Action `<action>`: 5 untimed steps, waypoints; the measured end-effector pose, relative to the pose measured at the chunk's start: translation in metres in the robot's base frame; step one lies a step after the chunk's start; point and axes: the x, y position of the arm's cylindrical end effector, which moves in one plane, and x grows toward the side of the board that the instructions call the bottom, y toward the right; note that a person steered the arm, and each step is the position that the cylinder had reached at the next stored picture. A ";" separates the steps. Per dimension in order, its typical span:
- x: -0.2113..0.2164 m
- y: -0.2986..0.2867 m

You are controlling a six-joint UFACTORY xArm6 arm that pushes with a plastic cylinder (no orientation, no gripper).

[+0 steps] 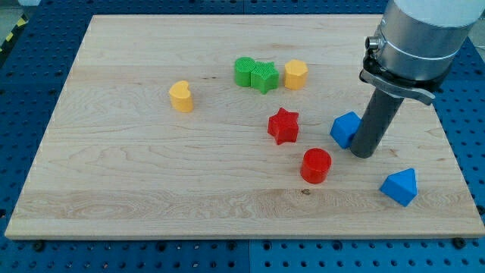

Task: Slide the red circle towards up

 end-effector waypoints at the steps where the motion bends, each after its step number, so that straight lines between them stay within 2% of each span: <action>1: 0.022 0.006; 2: 0.051 0.012; 5: 0.052 -0.025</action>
